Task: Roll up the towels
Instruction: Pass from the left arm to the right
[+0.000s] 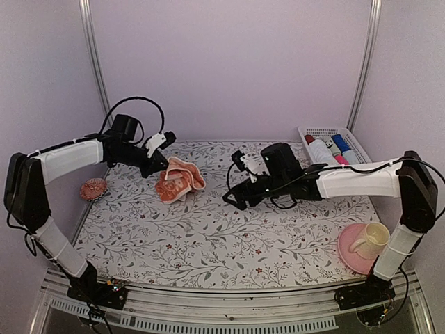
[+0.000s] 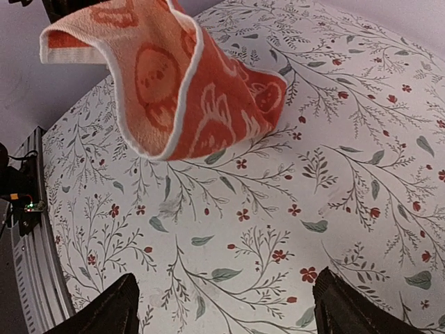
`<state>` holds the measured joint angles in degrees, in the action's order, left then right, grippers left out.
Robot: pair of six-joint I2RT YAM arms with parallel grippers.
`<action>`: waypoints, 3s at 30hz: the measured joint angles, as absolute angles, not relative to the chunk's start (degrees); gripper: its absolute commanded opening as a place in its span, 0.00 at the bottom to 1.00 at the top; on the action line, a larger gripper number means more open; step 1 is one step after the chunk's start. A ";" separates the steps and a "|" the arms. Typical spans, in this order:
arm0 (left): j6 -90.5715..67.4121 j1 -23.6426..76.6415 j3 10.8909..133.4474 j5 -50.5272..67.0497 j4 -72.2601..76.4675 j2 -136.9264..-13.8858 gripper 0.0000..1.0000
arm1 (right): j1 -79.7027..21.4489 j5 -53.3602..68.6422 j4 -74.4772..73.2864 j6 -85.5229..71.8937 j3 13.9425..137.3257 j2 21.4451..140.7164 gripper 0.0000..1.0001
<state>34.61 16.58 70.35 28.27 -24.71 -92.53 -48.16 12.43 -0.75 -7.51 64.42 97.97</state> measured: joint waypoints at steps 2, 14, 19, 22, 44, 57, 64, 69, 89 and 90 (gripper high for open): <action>33.87 16.86 67.55 30.15 -24.91 -91.53 0.00 | -50.04 13.58 0.10 -8.12 65.45 99.66 0.86; 27.59 20.29 61.01 34.11 -24.80 -91.64 0.00 | -61.10 14.83 3.11 -12.97 72.18 103.85 0.80; 24.84 22.17 61.04 33.85 -23.05 -93.38 0.00 | -64.29 11.20 4.10 -16.16 77.01 108.12 0.75; 23.77 23.05 61.21 33.71 -22.92 -94.54 0.00 | -65.87 8.23 3.99 -18.41 79.85 111.07 0.74; 22.33 23.83 62.33 32.29 -21.65 -96.16 0.00 | -73.30 -7.64 1.08 -25.56 86.67 118.98 0.72; 22.33 23.90 62.33 32.34 -21.63 -96.16 0.00 | -73.03 -25.06 -1.89 -26.57 93.58 122.67 0.75; 22.33 23.99 62.33 32.34 -21.34 -96.16 0.00 | -71.85 -27.07 -3.09 -26.68 95.44 125.27 0.73; 22.35 23.99 62.33 32.34 -21.10 -96.16 0.00 | -70.85 -29.32 -3.42 -27.81 94.50 125.16 0.69; 22.44 24.14 62.30 32.08 -20.40 -96.16 0.00 | -64.23 -12.75 16.14 -34.94 71.22 111.33 0.72; 22.44 24.14 62.30 32.08 -20.40 -96.16 0.00 | -64.38 -12.36 16.53 -34.83 71.64 111.42 0.72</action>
<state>22.44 24.14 62.30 32.08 -20.40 -96.16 -64.38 -12.36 16.53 -34.83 71.64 111.42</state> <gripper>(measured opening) 0.017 0.726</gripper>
